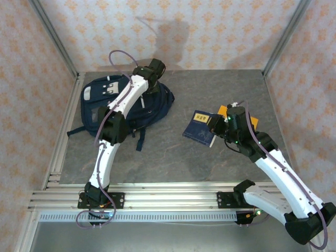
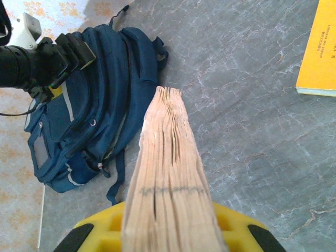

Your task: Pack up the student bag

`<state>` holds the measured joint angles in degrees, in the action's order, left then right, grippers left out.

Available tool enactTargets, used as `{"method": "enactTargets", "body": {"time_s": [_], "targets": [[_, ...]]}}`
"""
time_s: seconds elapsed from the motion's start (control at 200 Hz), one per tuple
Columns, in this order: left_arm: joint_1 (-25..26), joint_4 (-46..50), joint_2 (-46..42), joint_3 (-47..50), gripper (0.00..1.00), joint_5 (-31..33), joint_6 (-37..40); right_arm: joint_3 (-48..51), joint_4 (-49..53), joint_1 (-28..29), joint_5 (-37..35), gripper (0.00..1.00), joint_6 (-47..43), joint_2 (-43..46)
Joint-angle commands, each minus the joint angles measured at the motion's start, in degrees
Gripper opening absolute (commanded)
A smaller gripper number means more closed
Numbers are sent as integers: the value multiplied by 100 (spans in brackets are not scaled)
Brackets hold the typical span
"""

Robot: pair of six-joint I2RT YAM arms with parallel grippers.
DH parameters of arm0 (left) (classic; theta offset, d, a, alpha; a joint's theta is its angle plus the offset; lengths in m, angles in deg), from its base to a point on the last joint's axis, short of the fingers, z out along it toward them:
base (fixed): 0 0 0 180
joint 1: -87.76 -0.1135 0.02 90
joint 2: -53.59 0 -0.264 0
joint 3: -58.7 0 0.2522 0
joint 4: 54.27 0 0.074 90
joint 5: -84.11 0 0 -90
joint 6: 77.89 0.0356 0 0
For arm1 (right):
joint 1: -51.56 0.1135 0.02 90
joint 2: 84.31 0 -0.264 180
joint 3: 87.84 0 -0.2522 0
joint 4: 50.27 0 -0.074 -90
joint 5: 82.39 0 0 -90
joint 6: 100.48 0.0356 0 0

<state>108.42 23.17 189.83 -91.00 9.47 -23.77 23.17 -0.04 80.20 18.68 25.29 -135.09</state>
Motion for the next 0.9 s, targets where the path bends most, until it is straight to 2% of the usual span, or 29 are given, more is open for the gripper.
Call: {"method": "enactTargets", "body": {"time_s": [0.0, 0.055, 0.19, 0.3, 0.385, 0.455, 0.58, 0.74, 0.896], "targets": [[-85, 147, 21, -57, 75, 73, -5, -68, -95, -34, -125, 0, -154, -23], [-97, 35, 0, 53, 66, -64, 56, -44, -173, -34, -99, 0, -123, -45], [-141, -118, 57, 192, 35, -463, 211, -37, -261, -34, -87, 0, -96, -46], [-181, -106, 108, 274, 24, -601, 356, -117, -237, -42, -110, 0, -135, -9], [-232, 1, 38, 340, 9, -731, 479, -176, -213, -37, -128, 0, -205, 26], [-221, -53, -205, 541, 2, -897, 659, -216, -165, -41, -173, 0, -283, 71], [-89, -255, -860, 1110, 0, -1227, 789, -287, -70, -42, -306, 0, -445, 149], [329, -245, -1749, 1687, 0, -1492, 946, -315, -90, -43, -350, 0, -629, 200], [814, -158, -2574, 2001, 0, -1867, 969, -96, -512, -49, -1, 0, -633, 218]]}}
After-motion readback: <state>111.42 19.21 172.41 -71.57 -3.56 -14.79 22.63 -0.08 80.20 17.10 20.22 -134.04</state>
